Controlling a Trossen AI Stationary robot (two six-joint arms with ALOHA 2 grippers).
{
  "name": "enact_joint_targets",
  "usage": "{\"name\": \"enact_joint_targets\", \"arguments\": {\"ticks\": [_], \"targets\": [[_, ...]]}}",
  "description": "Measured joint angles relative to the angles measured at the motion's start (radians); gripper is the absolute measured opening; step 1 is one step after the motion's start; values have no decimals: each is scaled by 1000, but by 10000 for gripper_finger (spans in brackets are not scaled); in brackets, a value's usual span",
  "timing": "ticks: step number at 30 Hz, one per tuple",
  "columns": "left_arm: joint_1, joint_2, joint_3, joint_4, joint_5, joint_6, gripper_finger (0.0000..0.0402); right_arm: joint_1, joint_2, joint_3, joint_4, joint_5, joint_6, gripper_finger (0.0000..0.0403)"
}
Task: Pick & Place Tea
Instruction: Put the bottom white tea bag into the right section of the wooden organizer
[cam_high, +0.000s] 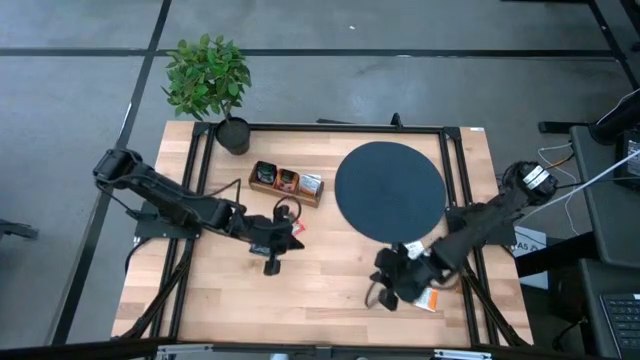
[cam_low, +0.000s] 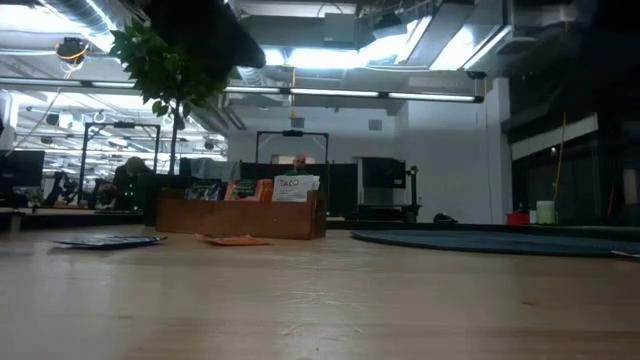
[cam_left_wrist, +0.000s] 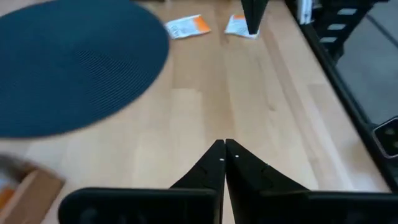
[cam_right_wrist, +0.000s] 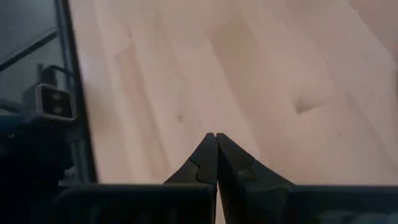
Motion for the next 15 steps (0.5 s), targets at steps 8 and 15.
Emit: {"name": "enact_joint_targets", "arguments": {"ticks": [8, 15], "targets": [[-53, 83, 0, 152, -7, 24, 5, 148, 148, 232, -272, 30, 177, 3], [-78, 132, 0, 206, -8, 15, 4, 248, 342, 522, -603, 22, 335, 2]]}}
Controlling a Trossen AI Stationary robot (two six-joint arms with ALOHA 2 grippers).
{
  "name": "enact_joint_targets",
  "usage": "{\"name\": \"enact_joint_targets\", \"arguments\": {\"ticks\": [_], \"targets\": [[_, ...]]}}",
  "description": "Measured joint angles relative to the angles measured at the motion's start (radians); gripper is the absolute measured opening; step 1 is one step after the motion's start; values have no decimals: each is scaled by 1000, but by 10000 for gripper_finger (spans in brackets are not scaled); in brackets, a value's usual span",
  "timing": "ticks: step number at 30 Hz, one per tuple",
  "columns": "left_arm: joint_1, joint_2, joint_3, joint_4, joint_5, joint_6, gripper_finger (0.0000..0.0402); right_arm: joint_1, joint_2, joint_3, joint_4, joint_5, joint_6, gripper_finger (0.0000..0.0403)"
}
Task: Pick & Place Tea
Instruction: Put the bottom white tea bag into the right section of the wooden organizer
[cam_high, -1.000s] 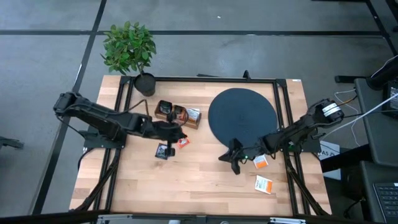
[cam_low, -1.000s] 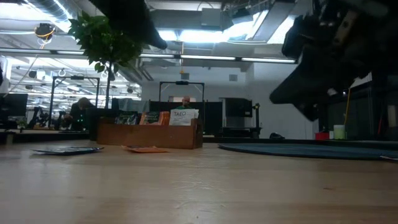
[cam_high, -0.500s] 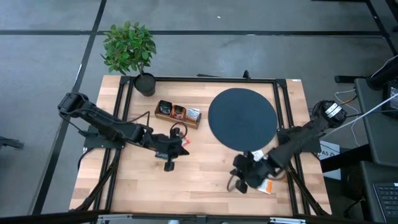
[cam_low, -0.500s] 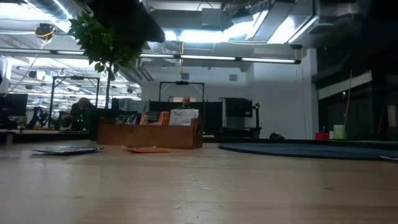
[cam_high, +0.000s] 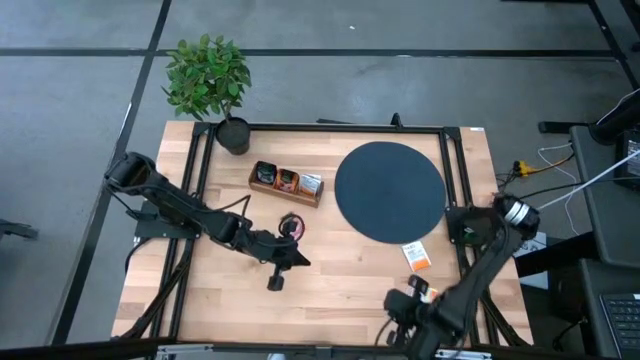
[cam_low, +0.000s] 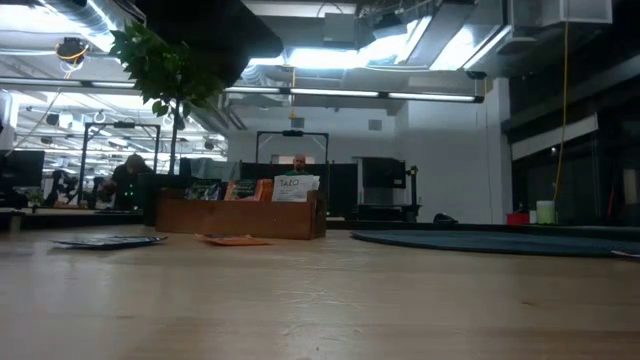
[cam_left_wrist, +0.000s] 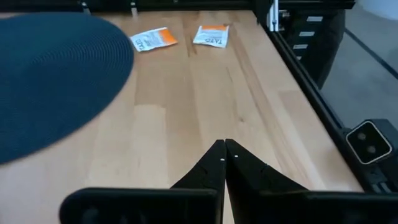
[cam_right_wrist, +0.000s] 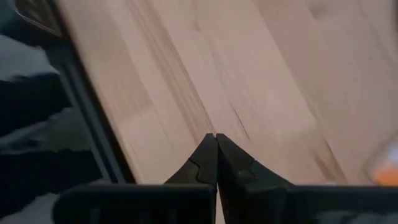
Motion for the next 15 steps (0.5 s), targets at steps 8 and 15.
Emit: {"name": "enact_joint_targets", "arguments": {"ticks": [8, 15], "targets": [[-27, 14, 0, 11, 0, -19, 3, 103, 152, 218, -375, -184, 282, 2], [-30, 14, 0, 37, -19, -18, 3, 143, 168, 222, -385, -207, 285, 15]]}}
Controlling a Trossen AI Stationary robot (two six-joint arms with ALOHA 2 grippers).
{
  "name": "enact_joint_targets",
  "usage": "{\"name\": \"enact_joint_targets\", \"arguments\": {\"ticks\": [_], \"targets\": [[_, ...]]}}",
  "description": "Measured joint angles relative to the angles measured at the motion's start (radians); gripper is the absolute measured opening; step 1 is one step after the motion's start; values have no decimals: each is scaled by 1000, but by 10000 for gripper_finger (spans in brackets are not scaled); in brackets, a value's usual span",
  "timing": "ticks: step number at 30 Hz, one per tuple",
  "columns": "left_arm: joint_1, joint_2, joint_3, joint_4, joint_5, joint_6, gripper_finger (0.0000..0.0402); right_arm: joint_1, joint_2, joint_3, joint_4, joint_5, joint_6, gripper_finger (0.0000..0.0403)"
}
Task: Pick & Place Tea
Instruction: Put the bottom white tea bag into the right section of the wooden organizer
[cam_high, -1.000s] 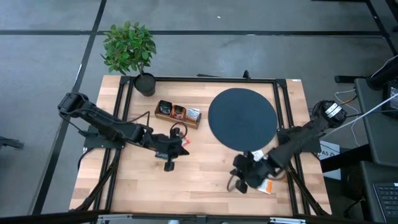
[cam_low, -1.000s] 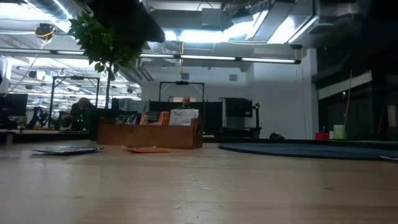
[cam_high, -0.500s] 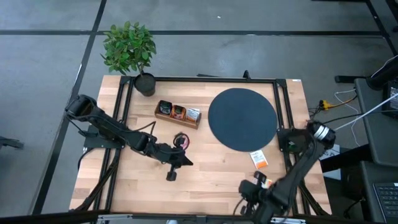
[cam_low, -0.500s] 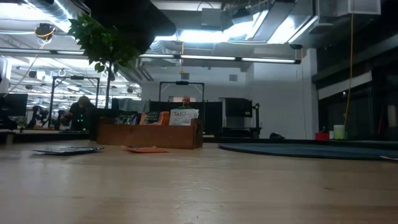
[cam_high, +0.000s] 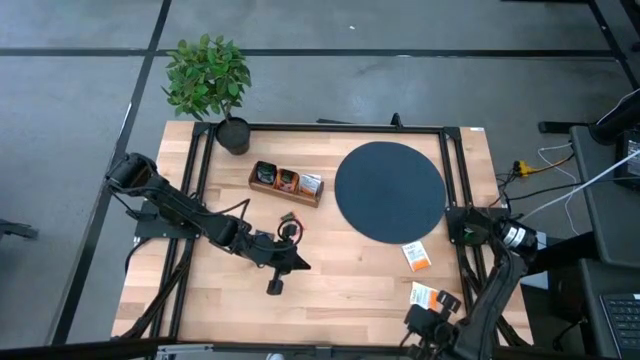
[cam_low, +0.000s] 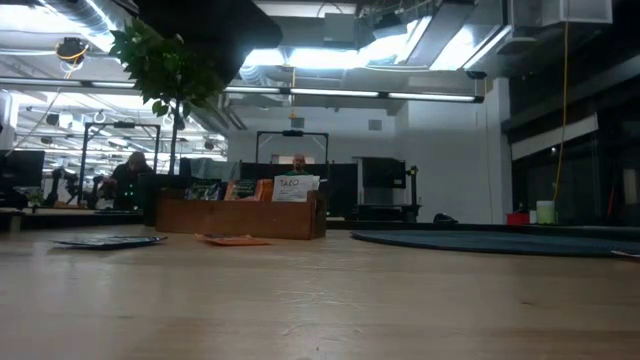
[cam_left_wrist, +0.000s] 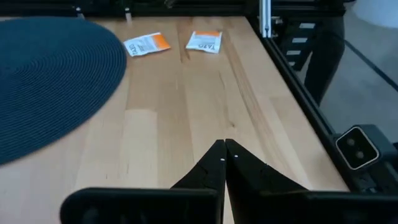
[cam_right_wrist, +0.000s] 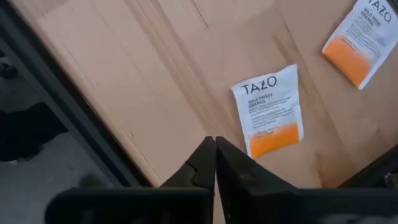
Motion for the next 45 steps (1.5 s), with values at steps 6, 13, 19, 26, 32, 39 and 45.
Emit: {"name": "enact_joint_targets", "arguments": {"ticks": [6, 13, 19, 26, 32, 39, 45], "targets": [[0, 0, 0, -1, 0, -22, 7, 13, 0, -15, -19, -96, -19, 18], [-2, 0, 0, -3, 0, -24, 2, 14, 0, -60, -16, -99, -3, 43], [-2, 0, 0, -2, 1, -23, 7, 16, 0, -89, -9, -64, -3, 124], [-2, 0, 0, -3, 1, 2, 2, 51, 0, -164, 64, -40, -3, 219], [-2, 0, 0, -3, 2, 33, 7, 93, 0, -290, 228, -39, 60, 242], [-2, 0, 0, -4, 2, 38, 3, 95, 0, -341, 196, -20, 123, 235], [1, 0, 0, -8, 2, 39, 7, 98, 0, -342, 187, 10, 105, 221]]}}
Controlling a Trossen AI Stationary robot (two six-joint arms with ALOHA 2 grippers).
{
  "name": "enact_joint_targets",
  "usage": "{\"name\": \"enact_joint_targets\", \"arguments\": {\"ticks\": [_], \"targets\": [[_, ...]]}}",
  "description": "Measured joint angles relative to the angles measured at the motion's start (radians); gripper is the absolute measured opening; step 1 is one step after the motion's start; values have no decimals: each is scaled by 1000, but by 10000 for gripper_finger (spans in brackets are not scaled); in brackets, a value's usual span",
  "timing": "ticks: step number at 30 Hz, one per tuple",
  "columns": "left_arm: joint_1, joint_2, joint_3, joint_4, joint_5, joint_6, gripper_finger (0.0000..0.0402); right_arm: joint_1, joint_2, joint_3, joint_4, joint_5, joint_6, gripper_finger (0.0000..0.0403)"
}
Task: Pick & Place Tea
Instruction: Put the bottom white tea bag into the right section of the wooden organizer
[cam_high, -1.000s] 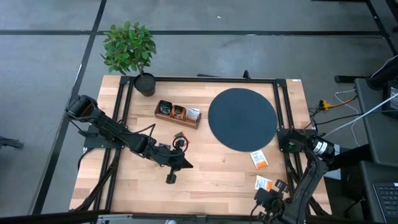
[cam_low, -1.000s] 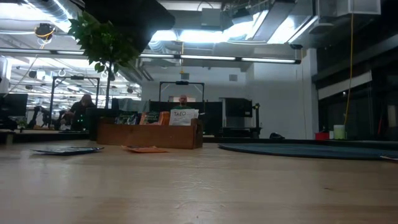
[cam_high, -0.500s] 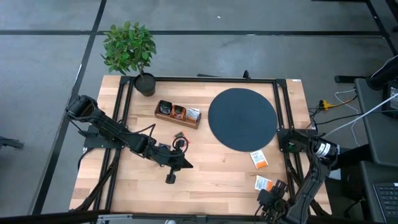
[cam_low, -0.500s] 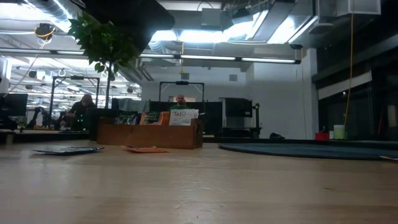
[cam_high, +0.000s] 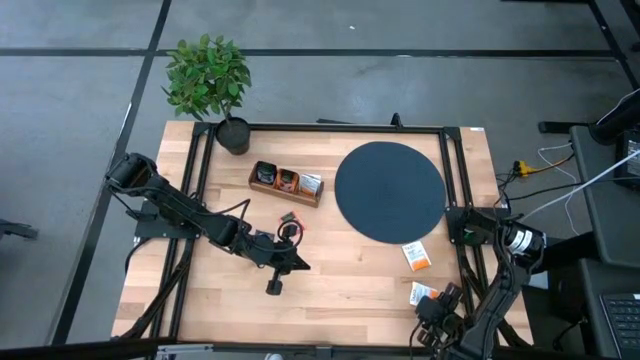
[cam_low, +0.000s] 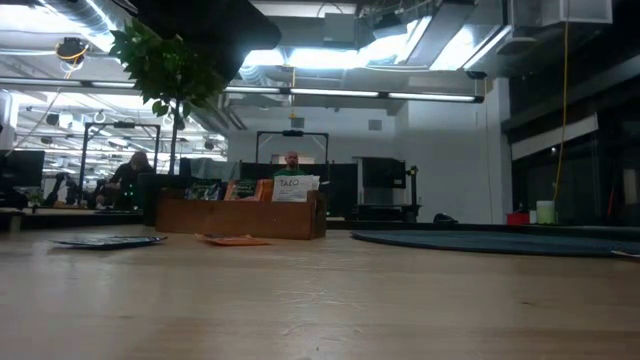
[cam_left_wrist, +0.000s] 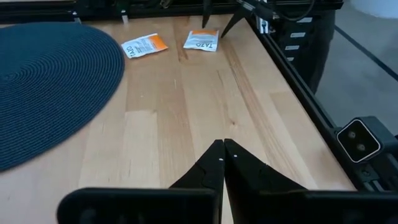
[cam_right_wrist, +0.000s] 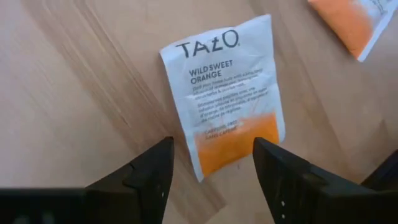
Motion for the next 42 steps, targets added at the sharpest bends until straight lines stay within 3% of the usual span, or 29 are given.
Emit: {"name": "enact_joint_targets", "arguments": {"ticks": [20, 26, 33, 39, 42], "targets": [[0, 0, 0, -3, -1, 0, 5, -1, -2, -46, -19, 7, 0, 206], [0, 0, 0, -3, -1, 5, 5, -4, 0, -48, -18, 9, 0, 144], [0, 0, 0, -3, -1, 18, 5, -18, 2, -50, -20, 24, 0, 17], [0, 0, 0, -3, -1, 18, 4, -20, 2, -43, -9, 31, 5, 4], [0, 0, 0, -3, -1, 30, 2, -20, 2, -20, -27, 83, 5, 4]]}}
